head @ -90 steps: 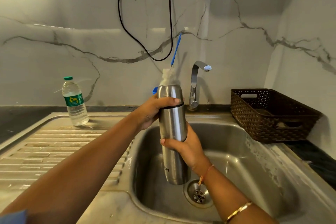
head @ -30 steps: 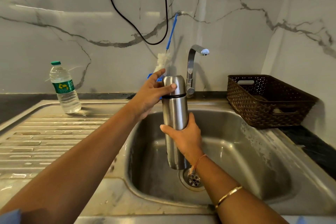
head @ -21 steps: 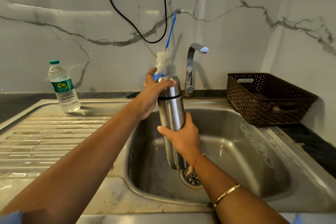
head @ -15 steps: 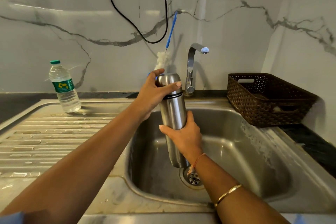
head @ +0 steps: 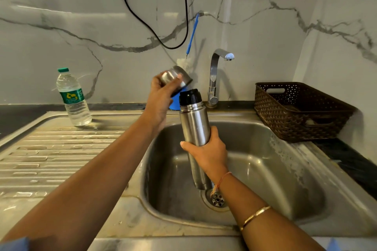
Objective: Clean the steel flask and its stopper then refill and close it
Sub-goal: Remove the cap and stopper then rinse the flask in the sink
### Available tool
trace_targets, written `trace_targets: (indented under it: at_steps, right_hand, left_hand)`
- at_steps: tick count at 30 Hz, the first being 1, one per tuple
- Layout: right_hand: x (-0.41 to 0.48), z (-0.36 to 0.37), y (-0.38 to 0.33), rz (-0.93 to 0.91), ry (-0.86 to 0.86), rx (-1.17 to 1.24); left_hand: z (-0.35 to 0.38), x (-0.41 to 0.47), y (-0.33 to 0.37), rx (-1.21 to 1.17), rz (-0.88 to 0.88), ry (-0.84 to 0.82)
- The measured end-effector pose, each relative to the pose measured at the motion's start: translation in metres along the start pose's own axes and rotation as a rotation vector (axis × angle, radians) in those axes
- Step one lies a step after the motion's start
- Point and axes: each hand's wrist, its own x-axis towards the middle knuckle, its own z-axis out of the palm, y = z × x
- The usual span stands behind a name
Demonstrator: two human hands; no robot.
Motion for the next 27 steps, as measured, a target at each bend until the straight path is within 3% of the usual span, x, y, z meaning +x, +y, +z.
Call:
trace_targets:
  at_steps: [3, 5, 8, 9, 11, 13, 20, 27]
  right_hand:
    - [0.002, -0.003, 0.002, 0.038, 0.027, 0.029]
    - [0.004, -0.005, 0.002, 0.061, 0.056, 0.051]
    - [0.006, -0.007, 0.003, 0.102, 0.084, 0.090]
    - [0.006, -0.008, 0.004, 0.117, 0.088, 0.103]
    - [0.007, -0.010, 0.004, 0.135, 0.095, 0.123]
    - [0.008, -0.009, 0.004, 0.135, 0.108, 0.125]
    - [0.007, -0.004, 0.006, 0.101, 0.067, 0.092]
    - [0.004, 0.003, 0.007, 0.050, 0.030, 0.017]
  left_hand:
    - [-0.009, 0.008, -0.002, -0.112, 0.065, 0.143]
    - [-0.020, 0.011, -0.009, 0.026, 0.041, 0.084]
    - [-0.040, 0.006, -0.034, 0.979, -0.075, -0.226]
    - [-0.044, 0.001, -0.043, 1.170, -0.090, -0.268]
    - [-0.048, -0.008, -0.055, 1.148, -0.124, -0.249]
    - [-0.055, -0.011, -0.062, 1.056, -0.115, -0.157]
    - [-0.116, -0.003, -0.056, 1.069, -0.040, 0.174]
    - [-0.207, 0.001, -0.051, 1.120, -0.128, 0.255]
